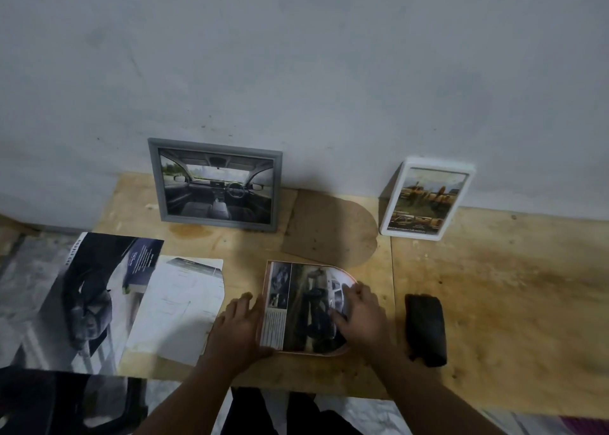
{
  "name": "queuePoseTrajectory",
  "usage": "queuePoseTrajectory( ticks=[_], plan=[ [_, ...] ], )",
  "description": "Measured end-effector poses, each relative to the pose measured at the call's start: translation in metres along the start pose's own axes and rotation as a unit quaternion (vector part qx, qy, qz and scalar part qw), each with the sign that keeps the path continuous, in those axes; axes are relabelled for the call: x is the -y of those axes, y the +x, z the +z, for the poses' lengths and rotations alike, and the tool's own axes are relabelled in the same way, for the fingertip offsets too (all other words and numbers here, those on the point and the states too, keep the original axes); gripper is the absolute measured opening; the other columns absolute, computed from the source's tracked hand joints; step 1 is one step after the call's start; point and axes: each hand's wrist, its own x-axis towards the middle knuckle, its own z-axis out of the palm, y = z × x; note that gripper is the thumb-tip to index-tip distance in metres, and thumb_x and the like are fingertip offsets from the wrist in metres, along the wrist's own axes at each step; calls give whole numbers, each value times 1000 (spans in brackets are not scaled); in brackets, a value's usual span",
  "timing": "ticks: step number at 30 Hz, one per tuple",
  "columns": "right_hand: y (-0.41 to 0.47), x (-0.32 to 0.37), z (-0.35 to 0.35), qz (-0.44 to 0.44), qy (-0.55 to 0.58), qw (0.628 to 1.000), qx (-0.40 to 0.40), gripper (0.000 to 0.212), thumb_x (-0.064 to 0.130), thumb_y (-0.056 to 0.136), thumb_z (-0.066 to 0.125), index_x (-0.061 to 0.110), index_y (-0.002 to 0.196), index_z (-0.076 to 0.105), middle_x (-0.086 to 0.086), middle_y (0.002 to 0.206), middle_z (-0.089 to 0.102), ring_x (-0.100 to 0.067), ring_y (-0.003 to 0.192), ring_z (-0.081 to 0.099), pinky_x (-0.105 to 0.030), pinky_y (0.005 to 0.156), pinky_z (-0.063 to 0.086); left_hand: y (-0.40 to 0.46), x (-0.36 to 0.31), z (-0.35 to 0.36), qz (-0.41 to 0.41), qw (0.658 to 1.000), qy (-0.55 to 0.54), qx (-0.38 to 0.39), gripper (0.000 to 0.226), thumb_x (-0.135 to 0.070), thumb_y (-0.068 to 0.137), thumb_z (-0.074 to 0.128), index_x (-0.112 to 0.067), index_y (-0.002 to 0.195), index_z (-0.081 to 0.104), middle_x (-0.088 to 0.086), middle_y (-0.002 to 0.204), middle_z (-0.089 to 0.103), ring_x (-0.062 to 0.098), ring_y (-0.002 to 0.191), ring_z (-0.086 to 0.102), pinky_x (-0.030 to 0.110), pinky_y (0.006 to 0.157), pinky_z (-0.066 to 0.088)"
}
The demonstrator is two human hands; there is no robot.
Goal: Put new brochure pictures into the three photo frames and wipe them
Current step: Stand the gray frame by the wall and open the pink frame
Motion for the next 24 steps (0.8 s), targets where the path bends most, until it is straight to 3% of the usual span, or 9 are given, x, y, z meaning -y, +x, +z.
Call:
queuePoseTrajectory(
  ticks=[6,10,14,19,24],
  plan=[
    [-24,-9,15,50,-105,992,-41,112,92,71,46,24,157,24,-9,153,32,-29,134,37,-43,102,42,-12,-4,11,22,999,38,0,123,-90,47,65,-20,145,43,12,136,60,35,120,63,50,81,60],
    [-25,-16,21,49,-138,987,-60,107,91,71,47,24,153,36,-13,154,38,-34,132,40,-48,97,43,-12,-7,9,22,999,48,-3,124,-92,42,67,-19,141,46,11,130,64,33,112,67,47,75,61],
    [-27,-16,19,52,-111,991,-58,92,84,75,49,30,149,42,-8,155,34,-30,134,36,-48,99,39,-12,-8,9,7,998,55,-9,127,-90,41,72,-21,143,40,9,134,62,32,118,64,47,79,61],
    [-32,-14,10,61,-46,995,-62,69,67,82,61,36,143,50,-3,151,35,-26,134,34,-46,100,35,-12,-16,3,-8,999,25,19,123,-81,64,71,-25,159,17,6,163,28,31,149,29,50,113,41],
    [-39,-12,3,40,109,990,-76,38,40,86,67,46,123,59,19,130,56,-12,120,49,-36,95,40,-11,-18,2,-15,999,38,21,120,-76,70,72,-24,161,12,4,164,21,27,150,23,46,117,36]
  ],
)
